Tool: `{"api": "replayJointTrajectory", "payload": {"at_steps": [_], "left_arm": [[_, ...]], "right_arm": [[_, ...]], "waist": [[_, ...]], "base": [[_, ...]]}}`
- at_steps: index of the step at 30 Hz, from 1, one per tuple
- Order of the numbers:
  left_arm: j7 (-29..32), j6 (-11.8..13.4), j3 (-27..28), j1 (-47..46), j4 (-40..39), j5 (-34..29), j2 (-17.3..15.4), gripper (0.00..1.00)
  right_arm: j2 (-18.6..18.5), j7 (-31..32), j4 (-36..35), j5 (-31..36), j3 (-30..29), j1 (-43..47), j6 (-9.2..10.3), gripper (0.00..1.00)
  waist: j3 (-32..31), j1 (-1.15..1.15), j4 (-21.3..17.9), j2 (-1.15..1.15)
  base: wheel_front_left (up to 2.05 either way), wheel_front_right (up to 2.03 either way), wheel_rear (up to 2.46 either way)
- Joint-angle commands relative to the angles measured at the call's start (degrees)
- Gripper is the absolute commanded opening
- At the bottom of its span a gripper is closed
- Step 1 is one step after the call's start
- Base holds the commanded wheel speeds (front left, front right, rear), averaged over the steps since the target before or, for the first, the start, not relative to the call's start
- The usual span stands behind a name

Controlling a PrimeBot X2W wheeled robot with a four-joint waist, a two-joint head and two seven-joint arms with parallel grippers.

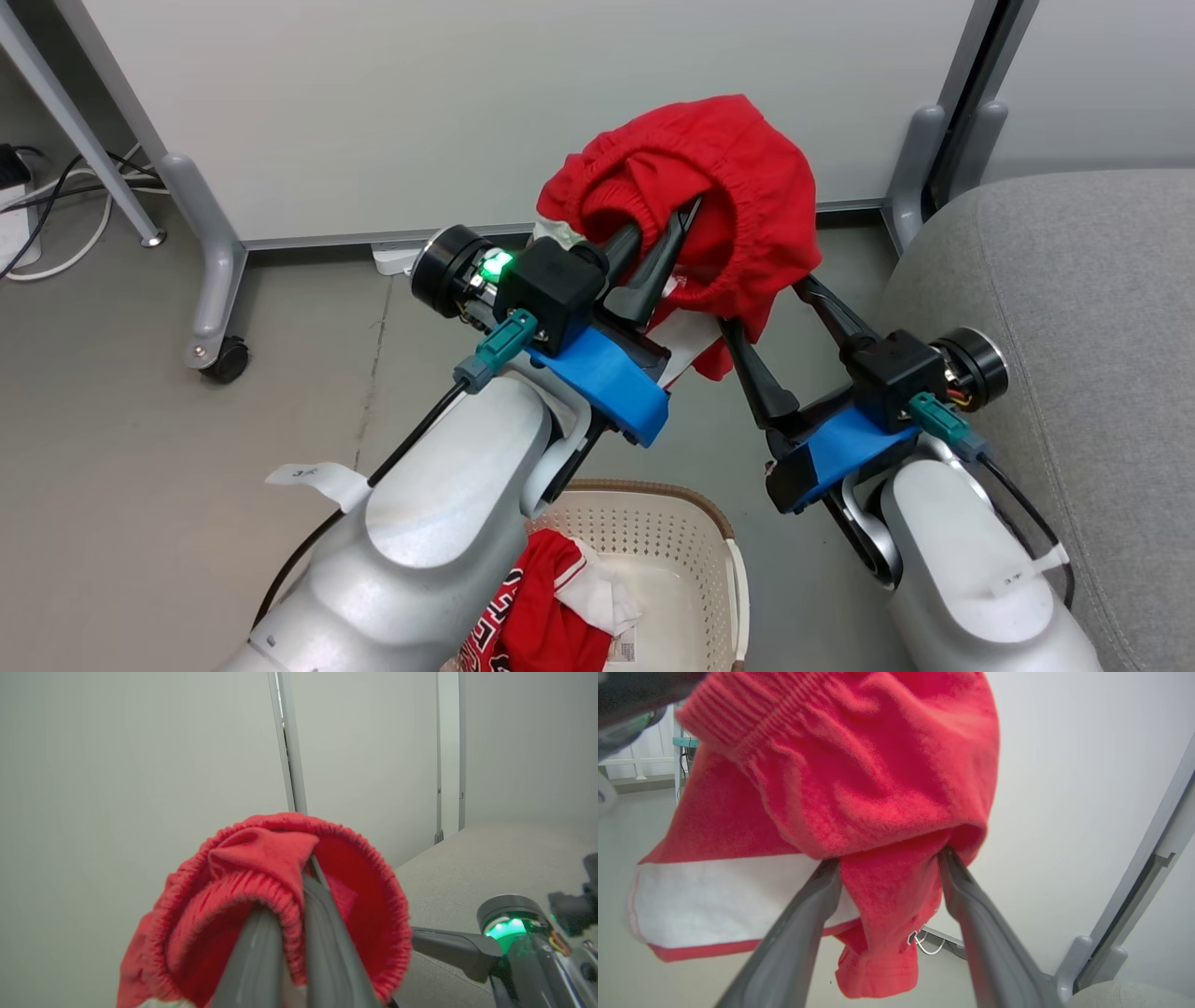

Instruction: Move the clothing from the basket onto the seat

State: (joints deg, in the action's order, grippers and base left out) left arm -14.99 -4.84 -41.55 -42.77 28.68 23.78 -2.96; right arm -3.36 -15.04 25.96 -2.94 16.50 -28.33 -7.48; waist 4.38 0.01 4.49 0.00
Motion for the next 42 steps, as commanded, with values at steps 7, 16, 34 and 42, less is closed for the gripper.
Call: {"api": "replayJointTrajectory", "payload": {"at_steps": [7,16,34,42], "left_arm": [[-0.3,1.4,-1.9,-2.6,-1.3,1.9,0.1,0.0],[-0.3,2.3,-3.8,-3.3,-1.6,3.3,0.1,0.0],[-0.3,2.7,-3.5,-3.1,-0.6,3.0,0.1,0.0],[-0.3,2.6,-3.4,-3.0,-0.4,2.7,0.1,0.0]], "right_arm": [[0.1,-0.2,4.2,5.0,-1.4,-3.6,-0.03,1.0],[0.5,-0.2,3.8,5.9,-4.4,-4.2,-0.03,0.0],[0.5,-0.2,2.3,2.7,-2.9,-3.3,-0.03,0.0],[0.5,-0.2,2.3,2.3,-2.6,-3.1,-0.03,0.0]], "waist": [[0.5,-0.01,0.8,0.0],[0.6,-0.01,1.4,0.0],[1.0,-0.01,0.9,0.0],[1.0,-0.01,0.9,0.0]], "base": [[0.0,0.0,0.0],[0.0,0.0,0.0],[0.0,0.0,0.0],[0.0,0.0,0.0]]}}
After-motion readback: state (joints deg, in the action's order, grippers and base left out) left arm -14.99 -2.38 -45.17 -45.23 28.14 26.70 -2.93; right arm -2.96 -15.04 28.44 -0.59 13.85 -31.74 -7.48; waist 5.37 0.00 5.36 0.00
